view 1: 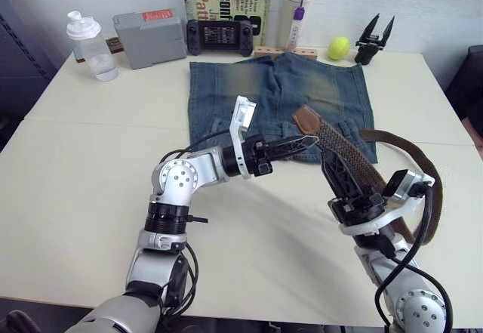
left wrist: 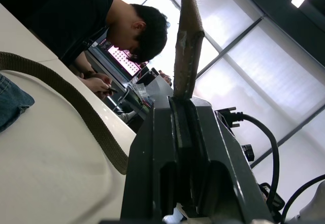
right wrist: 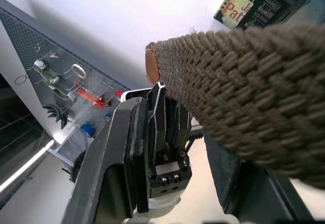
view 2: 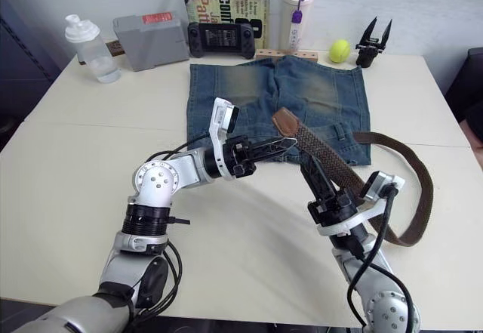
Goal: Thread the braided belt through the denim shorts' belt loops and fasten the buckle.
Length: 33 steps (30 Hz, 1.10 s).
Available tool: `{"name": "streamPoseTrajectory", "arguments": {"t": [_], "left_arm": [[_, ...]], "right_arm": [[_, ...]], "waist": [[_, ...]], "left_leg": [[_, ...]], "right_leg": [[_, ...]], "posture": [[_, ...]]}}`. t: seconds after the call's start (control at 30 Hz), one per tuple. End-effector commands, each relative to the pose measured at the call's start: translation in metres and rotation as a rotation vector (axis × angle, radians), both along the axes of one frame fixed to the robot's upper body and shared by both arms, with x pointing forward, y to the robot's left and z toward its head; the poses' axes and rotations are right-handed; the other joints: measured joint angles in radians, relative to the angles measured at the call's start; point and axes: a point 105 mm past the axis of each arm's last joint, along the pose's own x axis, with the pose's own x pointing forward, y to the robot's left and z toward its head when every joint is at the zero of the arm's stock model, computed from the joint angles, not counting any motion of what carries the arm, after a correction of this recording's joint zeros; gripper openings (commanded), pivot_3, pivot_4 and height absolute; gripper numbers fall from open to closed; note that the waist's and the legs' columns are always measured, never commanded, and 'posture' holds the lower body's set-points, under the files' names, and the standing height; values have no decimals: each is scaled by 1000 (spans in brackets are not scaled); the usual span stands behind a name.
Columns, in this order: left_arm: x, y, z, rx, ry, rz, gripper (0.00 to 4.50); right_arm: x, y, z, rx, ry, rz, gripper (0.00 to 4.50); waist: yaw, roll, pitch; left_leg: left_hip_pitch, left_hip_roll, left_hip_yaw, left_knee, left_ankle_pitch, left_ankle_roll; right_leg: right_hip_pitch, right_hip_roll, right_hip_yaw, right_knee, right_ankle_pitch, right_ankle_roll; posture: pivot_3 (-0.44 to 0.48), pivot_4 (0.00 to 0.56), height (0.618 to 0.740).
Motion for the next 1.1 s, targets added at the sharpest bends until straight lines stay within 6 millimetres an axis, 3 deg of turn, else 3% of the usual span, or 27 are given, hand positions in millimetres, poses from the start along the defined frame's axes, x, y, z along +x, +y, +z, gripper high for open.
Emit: {"name": "streamPoseTrajectory", "arguments": {"t": [0.03,0.3,0.43,0.6,0.73,0.77,0.87,1.0,1.07,1.1], "left_arm": [[-7,-1,7,-23,-29,-20,0],[-6,-2,3,-12,-19,-11,0],[-1,2,1,1,-17,11,0],[11,6,-5,57,-83,76,0],[39,16,-3,120,-219,214,0],[47,18,-6,171,-294,246,773],[66,22,-30,405,-552,292,1770],[85,19,-58,668,-894,267,3580],[92,13,-60,707,-979,278,4278],[93,7,-61,712,-1004,270,4399]], "right_arm": [[0,-3,11,14,-54,-32,1652],[9,-4,19,42,-70,-63,1652],[10,-1,23,57,-79,-64,28],[12,-5,26,72,-80,-104,28],[7,-19,30,53,-79,-160,28],[7,-25,30,46,-78,-186,0],[3,-40,31,-3,-61,-250,0],[-11,-58,37,-74,-62,-311,0],[-18,-64,41,-100,-64,-343,0],[-21,-66,42,-114,-64,-358,0]], "waist": [[0,0,0],[0,0,0],[0,0,0],[0,0,0],[3,0,0],[3,0,0],[1,1,-1],[7,3,-1],[17,3,-1],[22,3,-1]], "left_leg": [[0,0,0,0,0,0],[0,0,0,0,0,0],[0,0,0,0,0,0],[0,0,0,0,0,0],[-1,0,0,0,0,0],[-1,0,0,0,0,-1],[0,0,1,-1,-1,-1],[0,0,6,-12,1,-2],[-3,0,5,-12,1,-2],[-4,-1,5,-12,2,-1]], "right_leg": [[0,0,0,0,0,0],[0,0,0,0,0,0],[0,0,0,0,0,0],[0,1,0,0,0,0],[-1,1,0,-1,0,0],[-1,1,0,-1,0,0],[-1,1,0,-2,0,0],[-7,1,2,-3,0,0],[-8,0,2,-3,0,0],[-9,0,2,-3,0,0]], "posture": [[0,150,697],[0,150,697],[0,150,697],[0,150,697],[0,150,697],[0,150,697],[0,150,697],[0,150,697],[0,150,697],[0,150,697]]}}
